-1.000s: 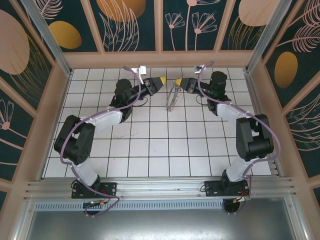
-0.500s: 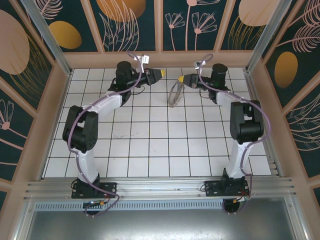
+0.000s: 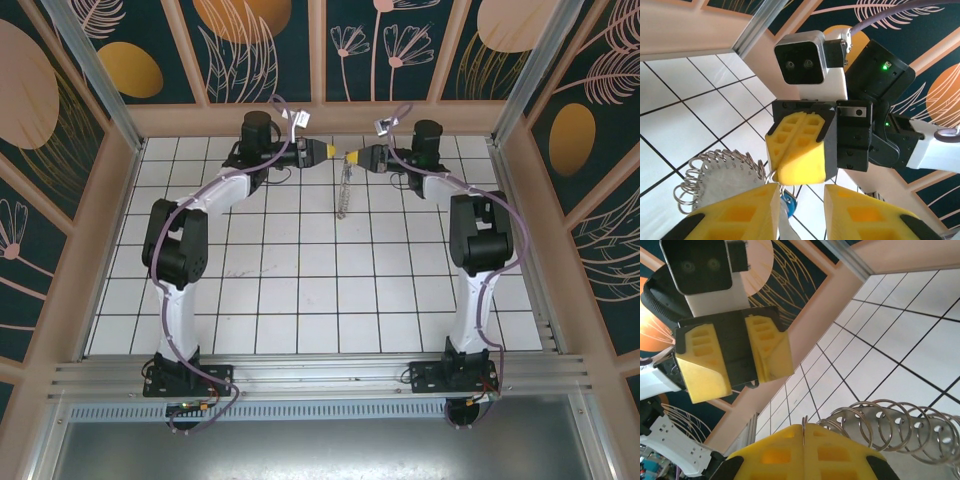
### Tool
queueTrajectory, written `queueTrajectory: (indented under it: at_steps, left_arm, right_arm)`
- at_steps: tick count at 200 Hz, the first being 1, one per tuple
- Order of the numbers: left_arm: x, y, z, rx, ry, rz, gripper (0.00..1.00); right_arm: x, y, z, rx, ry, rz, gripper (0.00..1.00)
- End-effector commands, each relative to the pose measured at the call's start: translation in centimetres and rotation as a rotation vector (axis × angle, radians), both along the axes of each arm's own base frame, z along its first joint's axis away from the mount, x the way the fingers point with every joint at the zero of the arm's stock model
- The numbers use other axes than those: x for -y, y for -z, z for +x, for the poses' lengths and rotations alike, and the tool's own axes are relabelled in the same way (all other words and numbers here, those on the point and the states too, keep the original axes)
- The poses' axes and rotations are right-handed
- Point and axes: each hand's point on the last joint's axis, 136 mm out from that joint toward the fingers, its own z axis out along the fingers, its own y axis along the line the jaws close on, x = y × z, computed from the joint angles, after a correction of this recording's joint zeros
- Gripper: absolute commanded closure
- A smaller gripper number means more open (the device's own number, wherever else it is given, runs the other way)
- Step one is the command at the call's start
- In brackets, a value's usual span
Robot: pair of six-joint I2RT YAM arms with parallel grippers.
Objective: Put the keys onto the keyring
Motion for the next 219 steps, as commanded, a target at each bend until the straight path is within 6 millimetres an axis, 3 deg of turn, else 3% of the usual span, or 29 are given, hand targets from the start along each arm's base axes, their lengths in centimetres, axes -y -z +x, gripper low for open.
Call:
queueTrajectory:
  at_steps: [1,219]
  left_arm:
    - [0.1,0.3,-0.1,-0.011,0.058,-0.006,0.73]
    - [0.4,1.7,-0.1,-0.041,0.107,-0.027,0.74]
  right_arm:
    - [-1.2,-1.5,-0.8,0.064,-0.076,0.010,1.00]
    - [-2.1,-2.3,-1.6,0.082,-0.108,0.012,1.00]
